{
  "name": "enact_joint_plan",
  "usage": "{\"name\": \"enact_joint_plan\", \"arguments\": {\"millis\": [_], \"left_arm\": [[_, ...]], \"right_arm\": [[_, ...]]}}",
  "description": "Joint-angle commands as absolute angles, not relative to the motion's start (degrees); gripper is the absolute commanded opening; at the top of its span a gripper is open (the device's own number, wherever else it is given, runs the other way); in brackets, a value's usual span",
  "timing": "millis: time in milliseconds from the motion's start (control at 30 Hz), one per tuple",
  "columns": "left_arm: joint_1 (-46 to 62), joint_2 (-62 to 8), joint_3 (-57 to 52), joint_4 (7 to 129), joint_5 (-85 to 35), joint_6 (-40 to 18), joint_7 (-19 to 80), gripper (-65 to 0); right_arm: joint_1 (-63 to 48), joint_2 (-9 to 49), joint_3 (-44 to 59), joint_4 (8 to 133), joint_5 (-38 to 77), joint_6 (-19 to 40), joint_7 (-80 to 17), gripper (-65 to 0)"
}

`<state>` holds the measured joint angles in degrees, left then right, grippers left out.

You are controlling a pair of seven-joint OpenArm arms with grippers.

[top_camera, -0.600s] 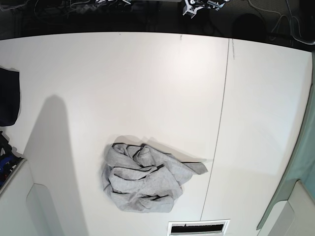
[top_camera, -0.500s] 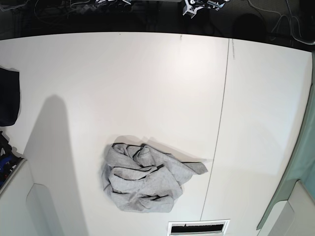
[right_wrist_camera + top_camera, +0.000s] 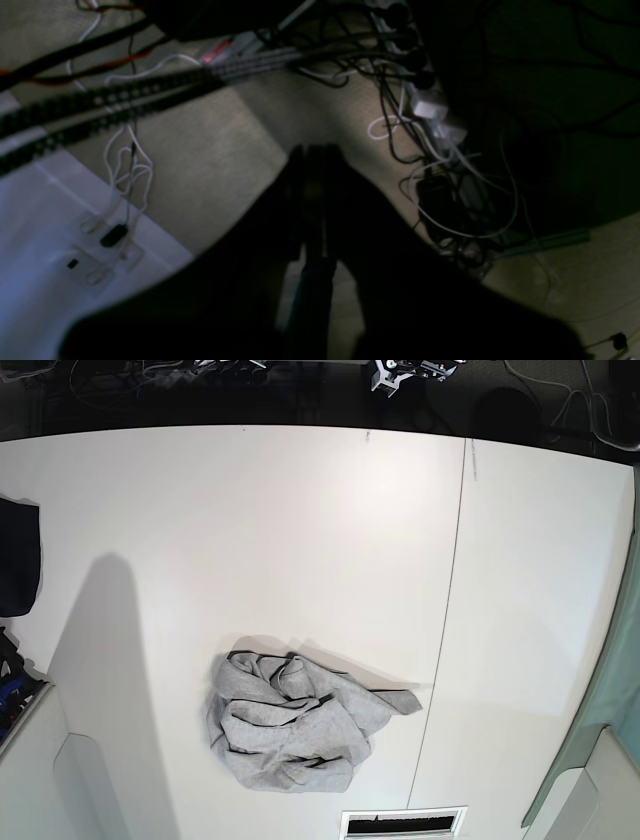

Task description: Layout the t-shirt on the table in an organized manner, then fold the t-shirt properly

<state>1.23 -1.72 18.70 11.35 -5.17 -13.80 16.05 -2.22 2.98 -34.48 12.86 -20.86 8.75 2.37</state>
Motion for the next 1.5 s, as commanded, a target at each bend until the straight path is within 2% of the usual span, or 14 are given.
{"name": "enact_joint_plan", "arguments": {"millis": [0, 333, 433, 633, 800, 967, 1200, 1333, 1467], "left_arm": [[1.1, -1.5, 18.8, 11.6, -5.3, -14.4, 16.3, -49.7], [1.5, -1.5, 18.8, 11.6, -5.3, -14.4, 16.3, -49.7], [2.5, -1.6, 18.8, 12.6, -5.3, -16.5, 16.3, -49.7], [10.4, -3.9, 18.8, 23.3, -5.3, -17.1, 17.2, -49.7], [21.1, -7.5, 18.7, 41.4, -4.0, -17.4, 17.1, -49.7], [30.5, -11.0, 16.2, 60.6, -4.0, -17.4, 17.2, -49.7], [41.2, -11.6, 1.5, 85.5, -5.0, -17.5, 18.0, -49.7], [43.9, -11.7, -6.9, 97.1, -11.6, -22.4, 23.0, -49.7], [44.1, -14.3, -12.8, 105.7, -19.6, -25.4, 28.1, -49.6]], "right_arm": [[-2.4, 3.0, -34.3, 13.1, -21.0, 8.8, 2.8, -65.0], [-2.8, 3.0, -34.3, 13.2, -21.0, 8.8, 2.8, -65.0], [-3.4, 3.0, -34.3, 13.5, -21.0, 8.7, 2.8, -65.0], [-9.0, 5.4, -34.3, 18.3, -21.0, 8.7, 2.8, -65.0], [-18.2, 10.6, -34.3, 31.8, -20.9, 8.8, 2.8, -65.0], [-26.8, 17.1, -34.3, 49.8, -15.9, 8.7, 2.8, -65.0], [-35.3, 26.5, -33.5, 76.6, -9.7, 8.6, 2.3, -65.0], [-36.8, 29.4, -31.0, 89.8, -6.0, 7.7, -2.9, -65.0], [-36.1, 29.7, -26.2, 100.6, -2.0, 3.0, -6.6, -65.0]]}}
